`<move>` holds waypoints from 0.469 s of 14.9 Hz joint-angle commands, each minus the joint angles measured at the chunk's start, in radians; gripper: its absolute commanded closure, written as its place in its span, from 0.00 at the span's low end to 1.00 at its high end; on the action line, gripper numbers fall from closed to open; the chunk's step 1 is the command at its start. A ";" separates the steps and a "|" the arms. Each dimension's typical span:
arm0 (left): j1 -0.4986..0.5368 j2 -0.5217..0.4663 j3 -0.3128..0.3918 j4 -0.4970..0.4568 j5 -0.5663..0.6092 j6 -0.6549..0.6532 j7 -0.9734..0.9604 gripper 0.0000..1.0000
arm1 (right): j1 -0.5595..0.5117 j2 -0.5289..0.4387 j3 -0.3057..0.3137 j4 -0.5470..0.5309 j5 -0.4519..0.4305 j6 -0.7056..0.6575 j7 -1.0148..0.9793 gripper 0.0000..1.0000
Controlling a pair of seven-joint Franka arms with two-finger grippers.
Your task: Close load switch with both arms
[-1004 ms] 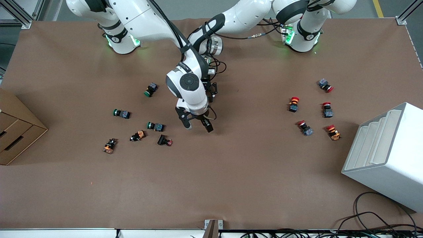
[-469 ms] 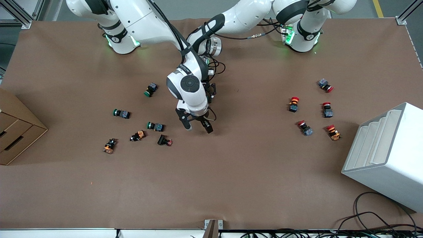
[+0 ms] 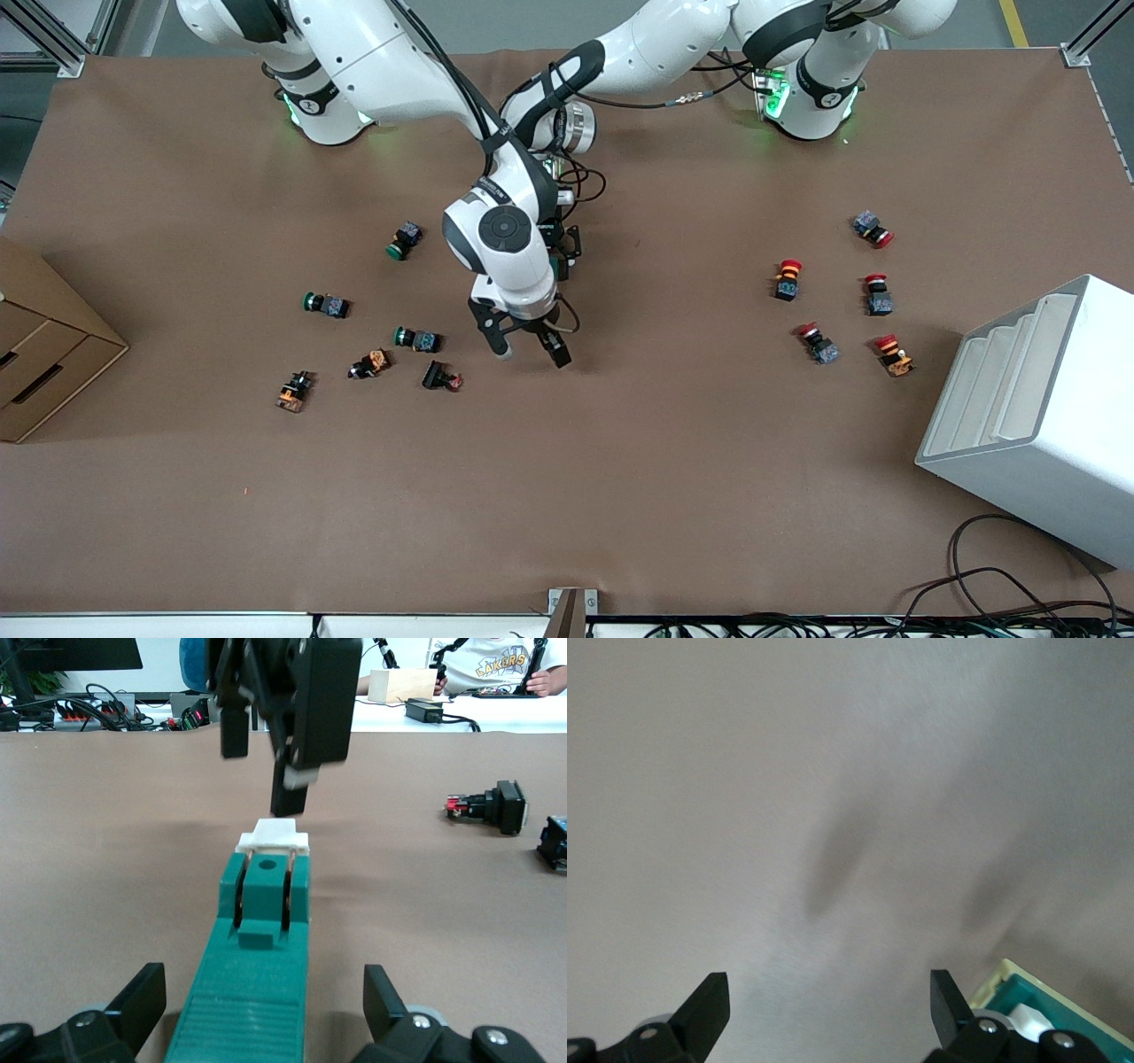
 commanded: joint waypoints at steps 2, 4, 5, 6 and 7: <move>0.011 0.001 -0.005 0.026 -0.012 0.018 0.031 0.01 | -0.084 -0.001 0.016 0.166 -0.003 -0.226 -0.096 0.00; 0.012 -0.003 -0.005 0.028 -0.012 0.029 0.034 0.01 | -0.131 -0.019 0.019 0.222 0.000 -0.332 -0.214 0.00; 0.012 -0.003 -0.005 0.028 -0.012 0.029 0.035 0.01 | -0.165 -0.039 0.021 0.225 0.002 -0.360 -0.292 0.00; 0.018 -0.005 -0.005 0.028 -0.012 0.029 0.035 0.01 | -0.206 -0.066 0.024 0.224 0.009 -0.383 -0.382 0.00; 0.021 -0.005 -0.007 0.028 -0.012 0.030 0.036 0.01 | -0.246 -0.094 0.024 0.224 0.032 -0.420 -0.496 0.00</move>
